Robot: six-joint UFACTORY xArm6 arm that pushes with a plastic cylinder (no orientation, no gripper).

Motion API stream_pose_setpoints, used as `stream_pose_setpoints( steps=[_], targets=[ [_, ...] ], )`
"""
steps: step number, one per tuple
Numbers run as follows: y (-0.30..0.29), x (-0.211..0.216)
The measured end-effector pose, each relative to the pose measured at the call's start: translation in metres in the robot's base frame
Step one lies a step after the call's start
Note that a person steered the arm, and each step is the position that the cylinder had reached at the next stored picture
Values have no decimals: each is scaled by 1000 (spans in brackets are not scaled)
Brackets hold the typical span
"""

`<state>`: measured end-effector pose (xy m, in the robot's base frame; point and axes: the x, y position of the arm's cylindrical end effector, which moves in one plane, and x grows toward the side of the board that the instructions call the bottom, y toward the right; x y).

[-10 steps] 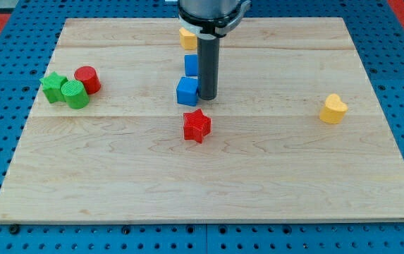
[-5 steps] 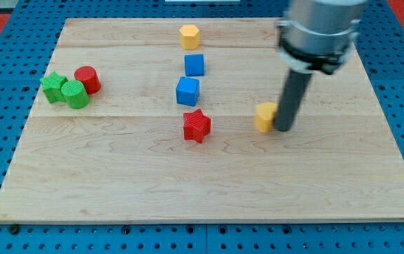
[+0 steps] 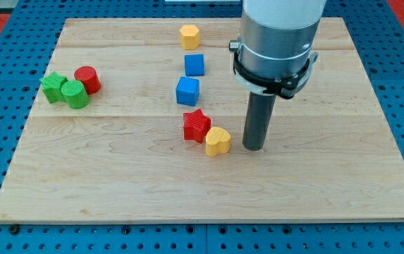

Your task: Move the yellow heart below the red star

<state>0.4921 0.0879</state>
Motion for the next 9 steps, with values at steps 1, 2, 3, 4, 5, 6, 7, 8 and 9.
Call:
stream_pose_setpoints(
  steps=[1, 2, 3, 4, 5, 6, 7, 8, 9],
  targets=[
    [-18, -20],
    [-50, 18],
    [-61, 49],
    [-40, 31],
    [-40, 6],
    [-62, 33],
    [-84, 45],
    [-82, 67],
    [-174, 107]
  ],
)
